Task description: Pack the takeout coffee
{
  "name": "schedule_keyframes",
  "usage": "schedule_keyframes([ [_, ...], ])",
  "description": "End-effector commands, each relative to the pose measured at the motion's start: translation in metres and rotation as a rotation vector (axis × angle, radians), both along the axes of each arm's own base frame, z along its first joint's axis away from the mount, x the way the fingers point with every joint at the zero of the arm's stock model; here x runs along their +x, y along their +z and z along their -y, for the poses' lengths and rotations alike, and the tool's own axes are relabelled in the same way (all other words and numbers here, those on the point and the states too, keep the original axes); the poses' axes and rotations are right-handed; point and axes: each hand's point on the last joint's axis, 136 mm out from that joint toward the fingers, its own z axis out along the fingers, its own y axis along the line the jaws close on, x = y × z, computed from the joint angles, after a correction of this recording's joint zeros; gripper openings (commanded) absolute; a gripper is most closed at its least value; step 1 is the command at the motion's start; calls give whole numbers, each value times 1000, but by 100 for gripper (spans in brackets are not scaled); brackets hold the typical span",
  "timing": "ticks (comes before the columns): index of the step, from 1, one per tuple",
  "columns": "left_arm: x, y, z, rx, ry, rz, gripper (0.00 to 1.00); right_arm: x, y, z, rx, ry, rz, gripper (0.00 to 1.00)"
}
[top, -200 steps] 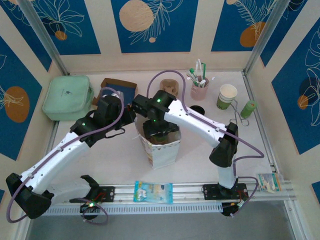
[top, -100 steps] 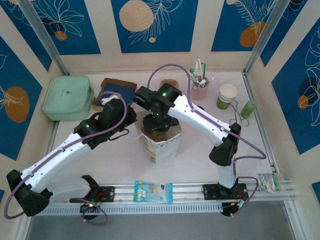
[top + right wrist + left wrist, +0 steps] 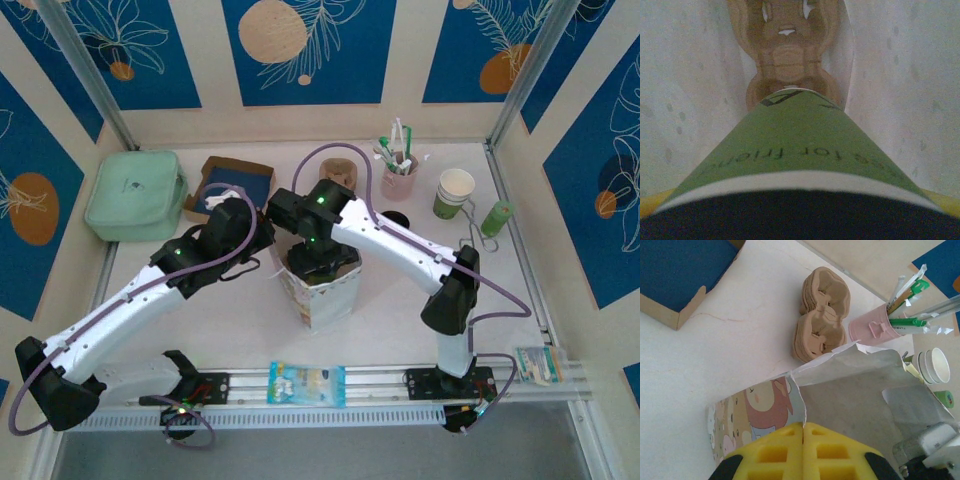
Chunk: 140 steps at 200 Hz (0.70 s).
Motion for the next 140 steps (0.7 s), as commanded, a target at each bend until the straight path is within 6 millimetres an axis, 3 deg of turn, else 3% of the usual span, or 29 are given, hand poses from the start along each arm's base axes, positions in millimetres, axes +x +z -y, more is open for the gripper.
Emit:
schedule_keyframes([
  [1, -5, 1, -2, 24, -14, 9, 0, -11, 8, 3, 30, -12, -16, 25],
  [140, -6, 3, 1, 32, -36, 15, 0, -13, -4, -6, 63, 2, -22, 21],
])
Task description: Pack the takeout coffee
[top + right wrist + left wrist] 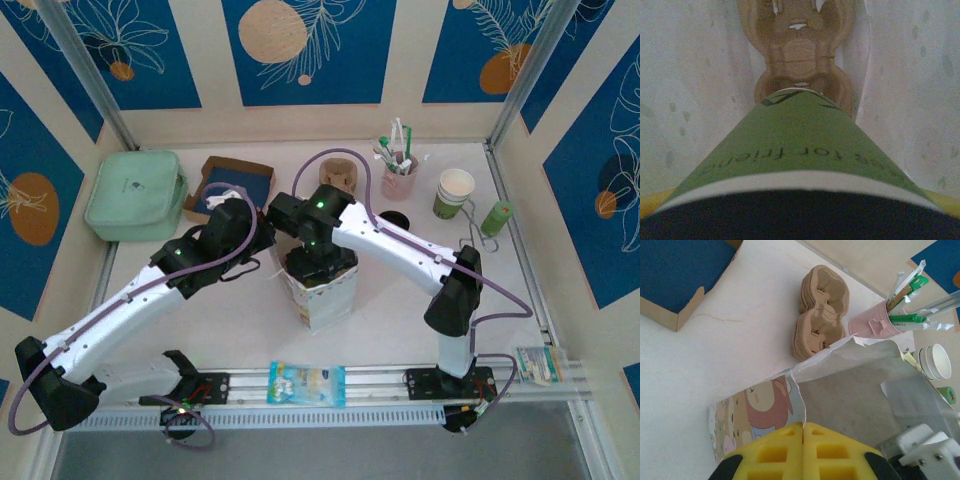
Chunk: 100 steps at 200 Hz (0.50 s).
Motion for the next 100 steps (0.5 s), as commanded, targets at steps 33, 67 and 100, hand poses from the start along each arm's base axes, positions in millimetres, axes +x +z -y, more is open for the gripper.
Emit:
schedule_keyframes([
  [33, -5, 2, 0, 15, -25, 8, 0, -5, 7, 1, 41, 3, 14, 21],
  [67, -6, 0, 1, 14, -31, 4, 0, -3, 3, 3, 41, 4, 19, 21],
  [100, -6, 0, 1, 18, -31, 7, 0, -4, -5, 6, 40, -5, 2, 22],
])
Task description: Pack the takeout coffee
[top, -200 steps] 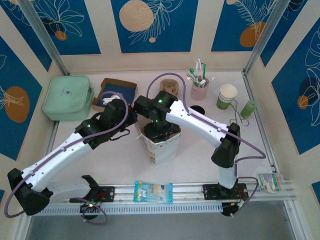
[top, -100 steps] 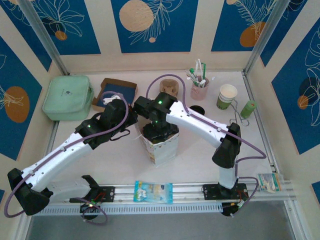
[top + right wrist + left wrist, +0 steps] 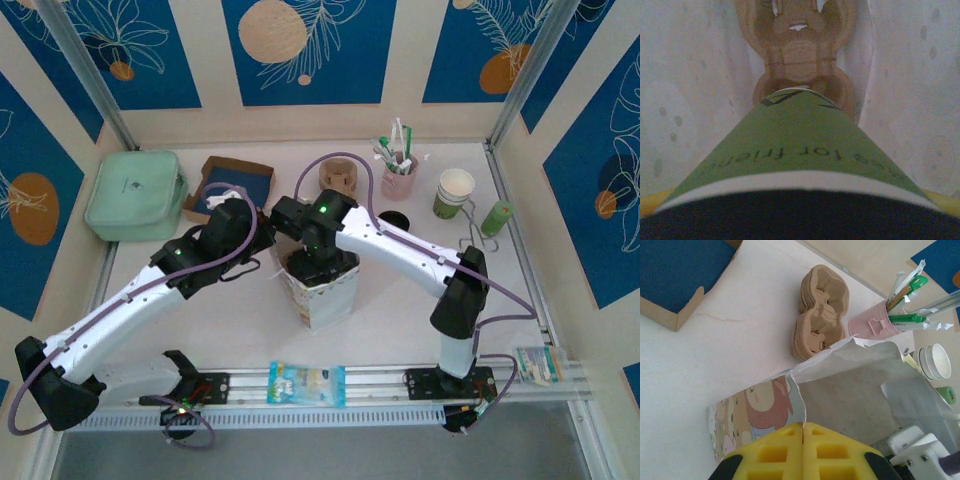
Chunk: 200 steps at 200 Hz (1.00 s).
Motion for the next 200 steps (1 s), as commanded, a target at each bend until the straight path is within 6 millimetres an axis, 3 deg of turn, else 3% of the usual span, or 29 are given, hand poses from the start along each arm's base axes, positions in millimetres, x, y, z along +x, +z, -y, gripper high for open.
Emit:
schedule_keyframes([
  [1, -6, 0, 0, 18, -31, 7, 0, -4, 3, 4, 24, -3, -9, 22],
  [200, -6, -3, 4, 24, -50, 7, 0, -4, -19, 4, 36, -10, -54, 22],
])
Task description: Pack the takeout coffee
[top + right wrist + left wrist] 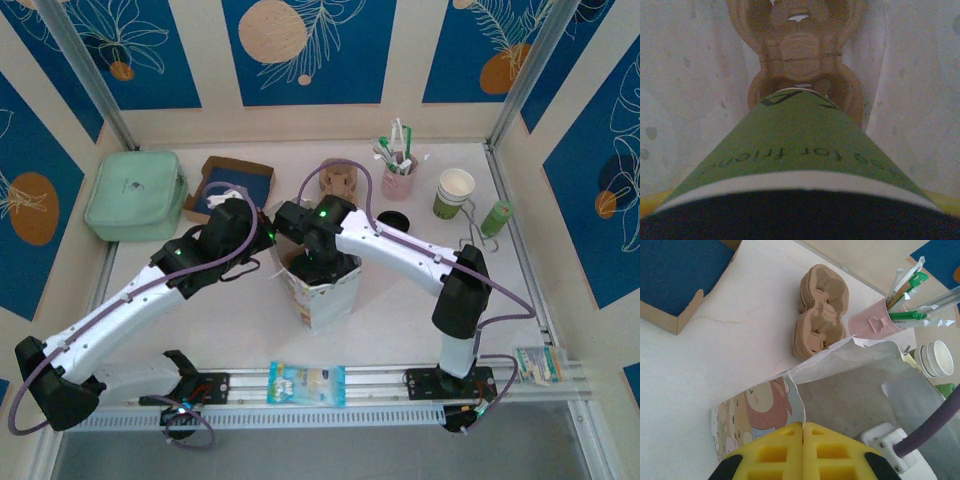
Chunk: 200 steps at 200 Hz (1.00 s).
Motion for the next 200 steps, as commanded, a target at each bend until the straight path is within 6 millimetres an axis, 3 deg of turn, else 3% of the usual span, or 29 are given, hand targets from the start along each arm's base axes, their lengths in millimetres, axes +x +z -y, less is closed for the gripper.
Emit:
schedule_keyframes([
  [1, -6, -3, 4, 6, -36, -3, 0, -5, 4, 2, 29, 0, -14, 22],
  [200, -5, 1, 5, -1, -44, 11, 0, -8, -20, 4, 9, -6, -63, 22],
])
